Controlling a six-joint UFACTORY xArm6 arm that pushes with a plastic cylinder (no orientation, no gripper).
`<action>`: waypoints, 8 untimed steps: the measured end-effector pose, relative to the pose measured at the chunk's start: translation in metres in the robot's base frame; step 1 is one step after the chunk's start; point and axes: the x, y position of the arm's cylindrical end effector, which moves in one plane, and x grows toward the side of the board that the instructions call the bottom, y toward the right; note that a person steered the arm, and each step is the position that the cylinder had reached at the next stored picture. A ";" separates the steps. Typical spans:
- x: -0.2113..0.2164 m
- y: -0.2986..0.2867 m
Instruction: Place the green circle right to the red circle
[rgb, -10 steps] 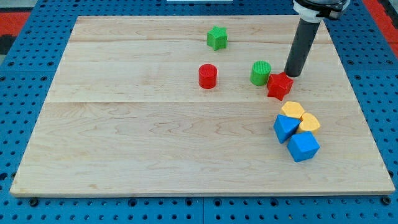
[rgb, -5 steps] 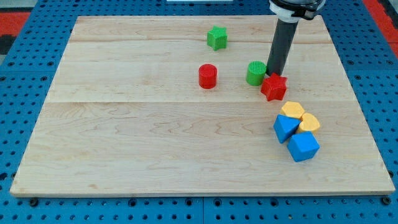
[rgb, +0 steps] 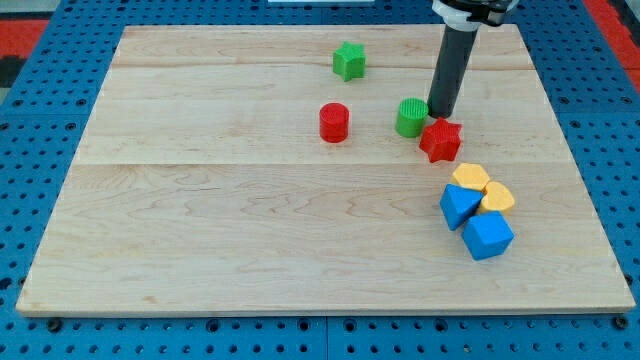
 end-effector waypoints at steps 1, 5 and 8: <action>-0.004 0.000; -0.015 -0.043; -0.015 -0.076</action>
